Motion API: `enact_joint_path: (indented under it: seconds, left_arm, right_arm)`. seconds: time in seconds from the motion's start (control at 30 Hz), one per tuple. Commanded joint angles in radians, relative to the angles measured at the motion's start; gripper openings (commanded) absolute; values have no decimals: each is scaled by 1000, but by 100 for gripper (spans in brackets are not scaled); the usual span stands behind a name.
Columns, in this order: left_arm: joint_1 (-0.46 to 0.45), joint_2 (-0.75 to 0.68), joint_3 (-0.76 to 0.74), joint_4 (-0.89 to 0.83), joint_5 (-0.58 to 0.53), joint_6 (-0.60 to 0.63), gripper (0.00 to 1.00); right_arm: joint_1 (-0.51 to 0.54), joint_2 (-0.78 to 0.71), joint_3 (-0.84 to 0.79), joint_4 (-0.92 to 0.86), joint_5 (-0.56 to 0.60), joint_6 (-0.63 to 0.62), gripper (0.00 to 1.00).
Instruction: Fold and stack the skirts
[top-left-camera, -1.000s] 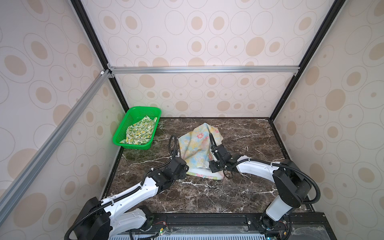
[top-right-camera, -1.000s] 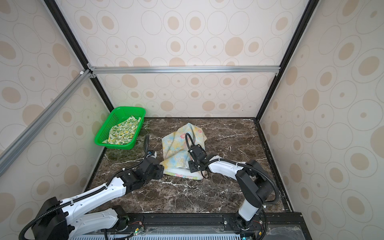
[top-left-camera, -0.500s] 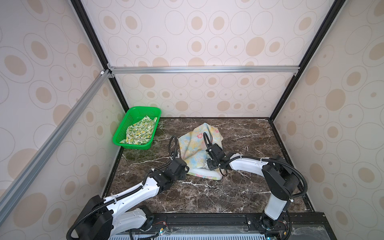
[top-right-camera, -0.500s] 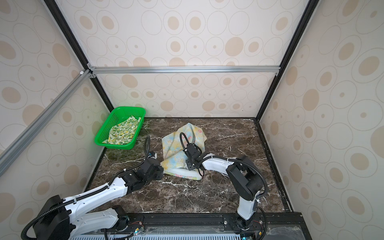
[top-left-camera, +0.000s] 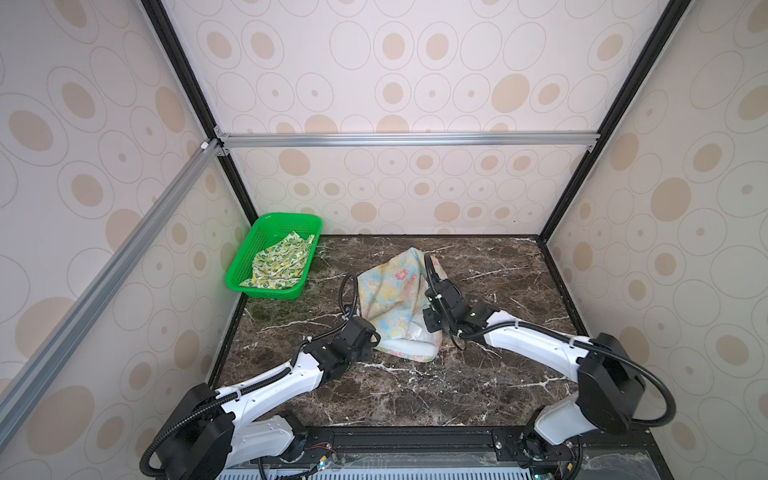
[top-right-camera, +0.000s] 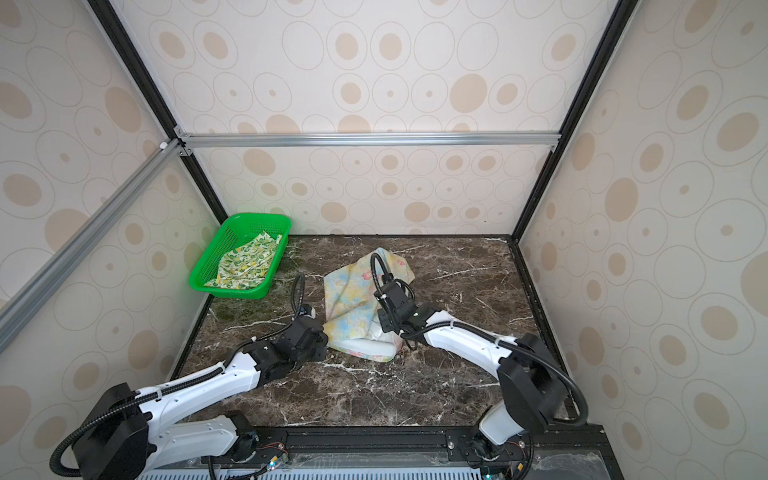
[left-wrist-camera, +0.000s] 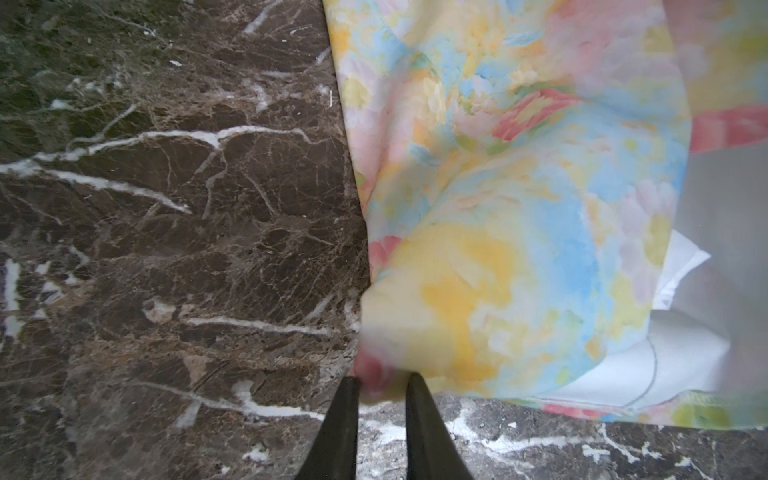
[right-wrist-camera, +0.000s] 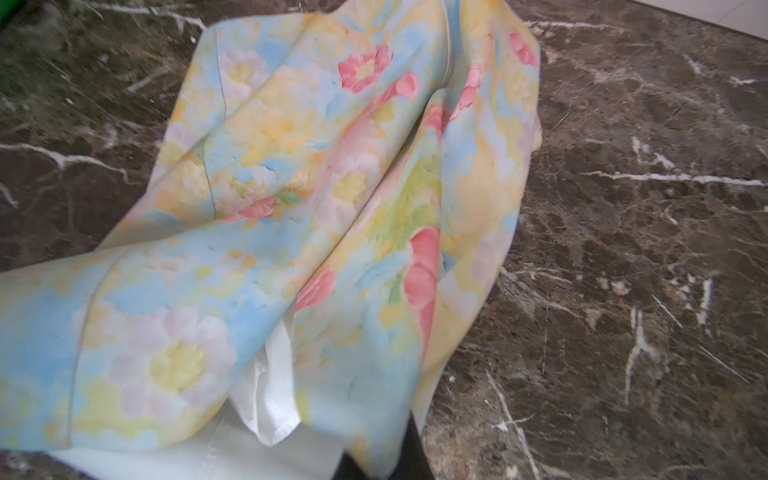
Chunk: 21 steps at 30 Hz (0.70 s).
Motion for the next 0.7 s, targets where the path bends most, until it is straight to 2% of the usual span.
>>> enact_joint_path:
  seconds: [0.0, 0.4, 0.43, 0.47, 0.57, 0.67]
  left_arm:
    - [-6, 12, -2, 6, -16, -29, 21]
    - [-9, 62, 12, -11, -38, -32, 22]
    - [-9, 54, 18, -22, -47, -28, 24]
    - [-10, 42, 27, -27, -52, -19, 30]
    - [-19, 16, 70, -42, -48, 26, 48]
    - [-59, 18, 133, -62, -52, 78, 60]
  right_arm:
    - [13, -102, -68, -91, -20, 74, 0]
    - [19, -475, -347, -216, -3, 259, 0]
    - [19, -492, -358, -231, 3, 266, 4]
    - [19, -505, -367, -241, 2, 265, 13]
    - [19, -505, -377, -242, 14, 260, 31]
    - [19, -464, -376, -217, 28, 238, 42]
